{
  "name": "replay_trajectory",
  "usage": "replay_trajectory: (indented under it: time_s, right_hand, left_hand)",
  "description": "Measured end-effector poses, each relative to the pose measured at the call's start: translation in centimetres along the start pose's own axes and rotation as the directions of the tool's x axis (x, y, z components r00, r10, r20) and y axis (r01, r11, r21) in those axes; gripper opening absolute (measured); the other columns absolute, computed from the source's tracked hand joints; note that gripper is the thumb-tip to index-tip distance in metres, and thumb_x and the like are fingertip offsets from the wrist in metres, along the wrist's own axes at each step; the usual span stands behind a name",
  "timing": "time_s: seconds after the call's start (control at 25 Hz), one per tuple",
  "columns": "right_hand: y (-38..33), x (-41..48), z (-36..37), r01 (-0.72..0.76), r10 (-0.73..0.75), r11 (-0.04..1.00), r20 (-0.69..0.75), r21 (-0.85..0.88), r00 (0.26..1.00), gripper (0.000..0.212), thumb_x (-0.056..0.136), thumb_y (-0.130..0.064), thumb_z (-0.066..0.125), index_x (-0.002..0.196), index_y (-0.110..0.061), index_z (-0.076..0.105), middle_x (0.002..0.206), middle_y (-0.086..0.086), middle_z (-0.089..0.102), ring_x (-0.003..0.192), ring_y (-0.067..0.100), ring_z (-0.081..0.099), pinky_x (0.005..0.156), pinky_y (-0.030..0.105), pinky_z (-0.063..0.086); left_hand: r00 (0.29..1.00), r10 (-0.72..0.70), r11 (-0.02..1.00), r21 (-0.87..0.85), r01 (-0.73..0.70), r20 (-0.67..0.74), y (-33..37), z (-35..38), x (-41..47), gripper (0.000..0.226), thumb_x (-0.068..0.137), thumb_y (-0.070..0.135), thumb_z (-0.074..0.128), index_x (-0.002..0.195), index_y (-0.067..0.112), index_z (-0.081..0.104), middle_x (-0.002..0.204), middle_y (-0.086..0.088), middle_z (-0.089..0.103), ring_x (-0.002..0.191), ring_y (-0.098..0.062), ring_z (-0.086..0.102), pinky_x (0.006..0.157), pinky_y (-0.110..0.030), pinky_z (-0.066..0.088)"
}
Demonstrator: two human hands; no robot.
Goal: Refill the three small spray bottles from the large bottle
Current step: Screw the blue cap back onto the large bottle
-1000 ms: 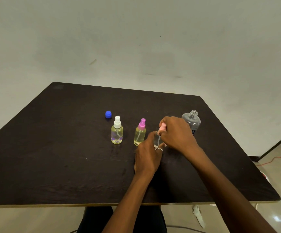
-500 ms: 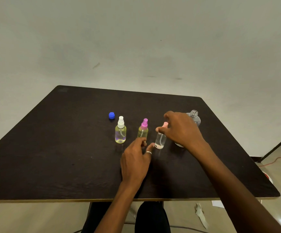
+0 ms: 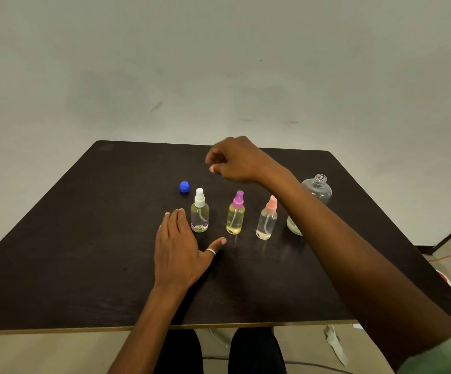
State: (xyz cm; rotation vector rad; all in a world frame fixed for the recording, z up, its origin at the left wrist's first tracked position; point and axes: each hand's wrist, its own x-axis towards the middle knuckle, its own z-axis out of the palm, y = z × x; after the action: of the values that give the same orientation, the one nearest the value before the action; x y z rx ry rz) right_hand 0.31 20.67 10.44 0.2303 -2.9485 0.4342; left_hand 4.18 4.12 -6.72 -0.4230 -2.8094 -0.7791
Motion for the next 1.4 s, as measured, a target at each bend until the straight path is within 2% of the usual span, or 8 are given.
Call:
replay_trajectory:
  time_s: [0.12,0.28,0.44,0.64,0.84,1.0,1.16,1.4]
  right_hand:
    - [-0.2,4.2,1.7,0.014,-0.012,1.0,0.09,-0.027,0.996,0.027,0.088,-0.009,0.065,0.114,-0.015,0.07,0.114,0.001,0.07,0.104,0.014,0.064,0.092,0.026,0.05]
    - [0.0,8.7,5.4,-0.002,0.026,0.994,0.219,-0.108,0.975,0.033,0.086,-0.007,0.065,0.117,-0.019,0.069,0.12,0.001,0.067,0.109,0.018,0.062,0.093,0.028,0.049]
    - [0.2,10.9,8.7,0.003,0.061,0.98,0.315,-0.199,0.947,0.035,0.087,-0.008,0.064,0.12,-0.02,0.069,0.123,0.003,0.067,0.107,0.022,0.063,0.092,0.032,0.052]
    - [-0.2,11.9,10.5,-0.017,0.096,0.976,0.359,-0.215,0.928,0.042,0.086,-0.003,0.065,0.126,-0.017,0.065,0.124,0.009,0.063,0.104,0.028,0.064,0.09,0.036,0.054]
    - [-0.2,12.1,11.8,-0.011,0.088,0.977,0.359,-0.212,0.929,0.031,0.088,-0.004,0.061,0.117,-0.01,0.068,0.118,0.012,0.064,0.1,0.03,0.064,0.09,0.041,0.055]
    - [-0.2,12.0,11.1,0.024,0.054,0.983,0.408,-0.184,0.912,0.022,0.086,-0.001,0.062,0.103,-0.009,0.073,0.109,0.008,0.069,0.097,0.026,0.066,0.088,0.038,0.056]
    - [0.1,11.4,8.6,0.017,0.048,0.99,0.452,-0.137,0.891,0.021,0.085,-0.002,0.066,0.101,-0.012,0.075,0.105,0.005,0.073,0.089,0.019,0.071,0.083,0.031,0.058]
    - [0.4,7.5,0.2,-0.011,0.028,0.998,0.312,-0.057,0.95,0.026,0.079,-0.013,0.077,0.105,-0.017,0.074,0.097,-0.002,0.071,0.09,0.014,0.066,0.079,0.024,0.051]
  left_hand:
    - [0.997,-0.02,0.998,0.068,0.015,0.073,-0.1,0.4,0.2,0.133,0.066,0.099,0.029,0.156,0.005,0.008,0.165,-0.012,0.01,0.154,-0.026,0.0,0.125,-0.044,0.008]
    - [0.992,-0.046,0.986,0.165,0.026,0.12,0.0,0.8,0.2,0.128,0.068,0.1,0.014,0.155,0.006,0.018,0.165,-0.013,0.011,0.154,-0.025,0.0,0.125,-0.045,0.006]
    - [0.989,-0.054,0.982,0.186,0.028,0.139,-0.3,0.8,0.3,0.124,0.071,0.097,0.012,0.157,0.007,0.014,0.166,-0.011,0.007,0.154,-0.023,-0.001,0.125,-0.044,0.005]
    - [0.988,-0.054,0.979,0.204,0.024,0.142,-0.3,0.8,0.4,0.121,0.073,0.095,0.015,0.157,0.008,0.013,0.166,-0.01,0.005,0.154,-0.022,-0.002,0.125,-0.043,0.004]
    - [0.988,-0.053,0.98,0.2,0.023,0.148,-0.3,0.6,0.4,0.12,0.073,0.095,0.015,0.157,0.009,0.011,0.167,-0.01,0.004,0.154,-0.022,-0.003,0.125,-0.043,0.004]
    - [0.989,-0.05,0.981,0.193,0.021,0.142,-0.2,0.5,0.4,0.12,0.073,0.095,0.016,0.157,0.008,0.013,0.166,-0.01,0.005,0.154,-0.022,-0.002,0.125,-0.043,0.004]
    - [0.989,-0.048,0.983,0.183,0.022,0.137,-0.3,0.6,0.4,0.121,0.073,0.096,0.015,0.156,0.008,0.017,0.166,-0.01,0.008,0.154,-0.023,0.001,0.125,-0.043,0.006]
    - [0.987,-0.056,0.988,0.149,0.034,0.149,-0.3,0.4,0.4,0.123,0.071,0.097,0.014,0.157,0.008,0.014,0.166,-0.01,0.006,0.154,-0.022,-0.002,0.125,-0.042,0.005]
